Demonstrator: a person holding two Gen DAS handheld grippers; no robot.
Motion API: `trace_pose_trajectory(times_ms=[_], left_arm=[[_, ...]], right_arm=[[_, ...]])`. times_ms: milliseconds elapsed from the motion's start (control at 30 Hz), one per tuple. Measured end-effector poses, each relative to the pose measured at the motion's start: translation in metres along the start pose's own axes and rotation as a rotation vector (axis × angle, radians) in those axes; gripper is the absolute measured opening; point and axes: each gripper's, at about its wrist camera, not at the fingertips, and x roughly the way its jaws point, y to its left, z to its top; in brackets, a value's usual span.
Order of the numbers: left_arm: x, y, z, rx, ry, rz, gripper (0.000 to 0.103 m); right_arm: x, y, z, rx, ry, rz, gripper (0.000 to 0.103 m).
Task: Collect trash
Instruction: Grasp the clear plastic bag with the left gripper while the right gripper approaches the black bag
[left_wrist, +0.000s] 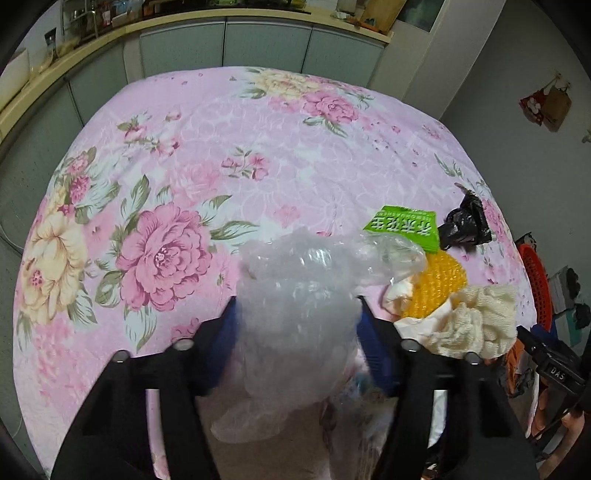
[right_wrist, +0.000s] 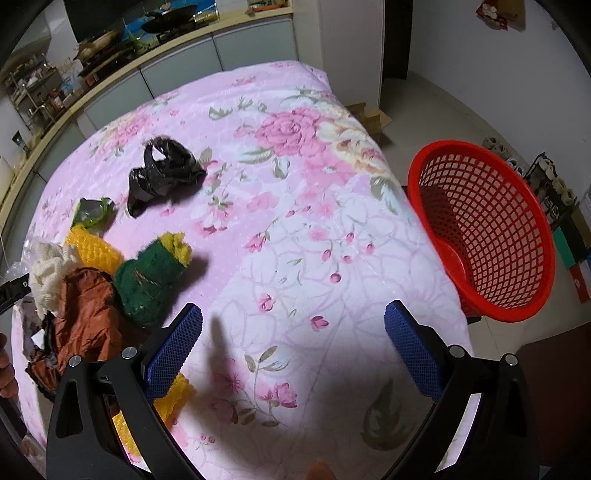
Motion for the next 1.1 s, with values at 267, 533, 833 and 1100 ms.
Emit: trace_pose_trajectory(times_ms=[267, 533, 833, 1100], left_arm=[[-0.015, 0.009, 0.003, -0.006, -0.055, 0.014, 0.043], [-0.052, 0.015, 0.018, -0.048, -0.191, 0.010, 0.043], [-0.070, 0.008, 0.019, -0.033, -0.273, 0.037, 0.043], [-0.075, 0.002, 0.017, -0.021, -0.299, 0.072, 0.043]], right_arm=[[0.010, 0.000, -0.003, -0.012, 0.030, -0.009, 0.096], [0.015, 0.004, -0.005, -0.071, 0.045, -0.041, 0.096], [0.001, -0.004, 0.026, -0.001, 0.024, 0.073, 0.096], [0.010, 0.053, 0.076, -0.148, -0.133, 0.143, 0.096]])
